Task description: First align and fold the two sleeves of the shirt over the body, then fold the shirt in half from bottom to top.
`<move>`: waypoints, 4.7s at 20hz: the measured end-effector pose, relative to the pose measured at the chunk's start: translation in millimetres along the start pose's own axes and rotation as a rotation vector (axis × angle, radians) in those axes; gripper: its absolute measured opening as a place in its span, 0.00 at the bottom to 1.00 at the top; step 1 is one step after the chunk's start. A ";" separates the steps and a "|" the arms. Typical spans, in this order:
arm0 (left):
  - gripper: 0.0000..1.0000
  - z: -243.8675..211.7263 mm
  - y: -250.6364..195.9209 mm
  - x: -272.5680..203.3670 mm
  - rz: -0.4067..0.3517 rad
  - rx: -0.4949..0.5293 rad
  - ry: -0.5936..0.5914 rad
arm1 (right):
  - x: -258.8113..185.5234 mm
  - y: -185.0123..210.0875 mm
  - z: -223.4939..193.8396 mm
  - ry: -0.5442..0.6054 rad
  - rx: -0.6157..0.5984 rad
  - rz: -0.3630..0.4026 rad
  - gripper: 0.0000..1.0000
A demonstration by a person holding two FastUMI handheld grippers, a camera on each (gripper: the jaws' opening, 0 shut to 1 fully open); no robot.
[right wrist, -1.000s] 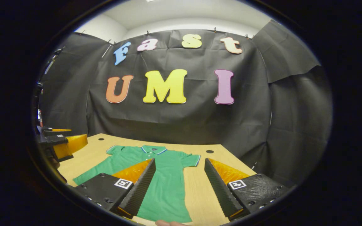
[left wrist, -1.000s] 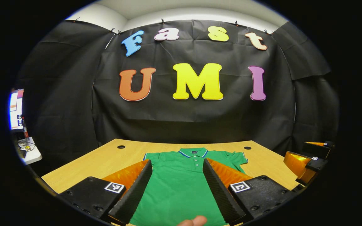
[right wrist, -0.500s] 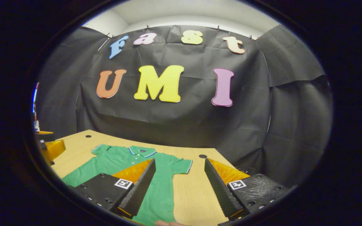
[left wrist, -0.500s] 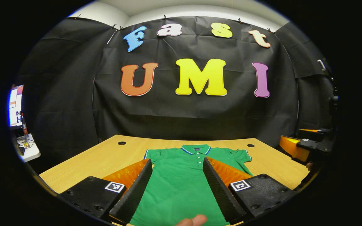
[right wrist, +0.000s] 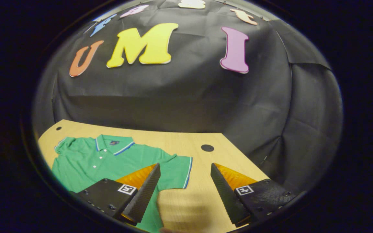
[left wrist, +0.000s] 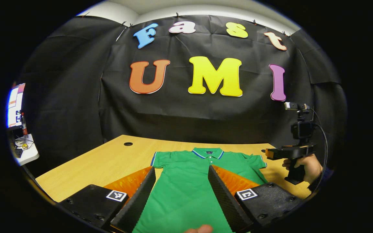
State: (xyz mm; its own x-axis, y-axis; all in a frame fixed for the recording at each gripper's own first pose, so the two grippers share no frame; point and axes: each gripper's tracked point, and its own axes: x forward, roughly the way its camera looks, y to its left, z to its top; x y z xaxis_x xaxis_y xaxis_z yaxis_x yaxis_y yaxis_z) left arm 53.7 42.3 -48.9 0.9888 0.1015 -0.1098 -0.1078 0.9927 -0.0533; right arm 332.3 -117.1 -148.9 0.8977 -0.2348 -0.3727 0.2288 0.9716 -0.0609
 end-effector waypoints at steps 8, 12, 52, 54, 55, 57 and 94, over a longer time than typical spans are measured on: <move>1.00 -12.6 7.6 10.7 0.008 -0.015 0.044 | 88.7 -3.4 -48.4 0.238 0.093 -0.041 0.93; 1.00 -17.9 12.4 13.9 0.017 -0.026 0.062 | 99.7 -0.7 -57.4 0.276 0.156 0.006 0.89; 1.00 -28.2 31.8 46.7 0.100 -0.014 0.076 | -168.4 69.9 49.7 -0.248 0.001 0.298 0.92; 1.00 -25.8 42.3 65.1 0.118 -0.008 0.077 | -191.8 56.5 30.7 -0.281 -0.015 0.298 0.95; 1.00 -27.7 45.6 77.3 0.118 -0.002 0.097 | -203.2 50.1 21.8 -0.293 -0.029 0.300 0.95; 1.00 -22.3 51.5 103.6 0.109 -0.001 0.120 | -219.4 37.7 7.4 -0.315 -0.038 0.303 0.94; 0.12 -97.5 113.0 327.5 0.098 0.139 0.445 | -227.0 27.8 -79.6 -0.247 0.093 0.463 0.96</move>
State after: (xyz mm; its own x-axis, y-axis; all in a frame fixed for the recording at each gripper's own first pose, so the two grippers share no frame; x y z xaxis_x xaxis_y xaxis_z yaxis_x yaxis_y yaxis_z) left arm 355.2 181.4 -187.7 0.8310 0.1876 -0.5237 -0.1533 0.9822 0.1086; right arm 104.9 -34.4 -139.7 0.9721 0.2069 -0.1108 -0.1901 0.9710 0.1451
